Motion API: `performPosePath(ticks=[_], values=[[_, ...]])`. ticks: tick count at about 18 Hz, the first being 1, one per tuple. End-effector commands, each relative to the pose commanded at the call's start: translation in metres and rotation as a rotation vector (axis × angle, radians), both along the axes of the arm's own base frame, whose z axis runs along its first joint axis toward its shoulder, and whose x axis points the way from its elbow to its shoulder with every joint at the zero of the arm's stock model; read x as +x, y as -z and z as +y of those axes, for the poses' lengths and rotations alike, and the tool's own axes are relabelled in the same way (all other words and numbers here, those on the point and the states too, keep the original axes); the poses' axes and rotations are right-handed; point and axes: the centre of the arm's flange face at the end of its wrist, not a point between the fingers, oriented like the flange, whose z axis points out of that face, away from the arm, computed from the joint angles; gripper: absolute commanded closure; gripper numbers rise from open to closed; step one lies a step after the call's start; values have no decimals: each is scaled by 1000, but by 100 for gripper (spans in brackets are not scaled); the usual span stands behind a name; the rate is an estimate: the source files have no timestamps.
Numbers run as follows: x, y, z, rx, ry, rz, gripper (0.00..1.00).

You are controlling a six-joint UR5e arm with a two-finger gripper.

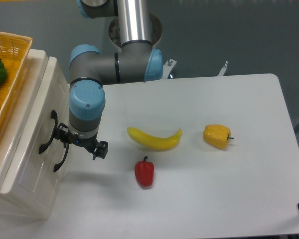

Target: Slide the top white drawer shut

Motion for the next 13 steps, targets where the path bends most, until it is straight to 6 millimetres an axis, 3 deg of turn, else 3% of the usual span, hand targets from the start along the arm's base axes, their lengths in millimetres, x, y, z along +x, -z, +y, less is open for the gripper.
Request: performPosePath(ticks=[10, 13], values=[[-81, -17, -30, 37, -12, 58, 0], [-94, -19, -42, -43, 16, 170, 0]])
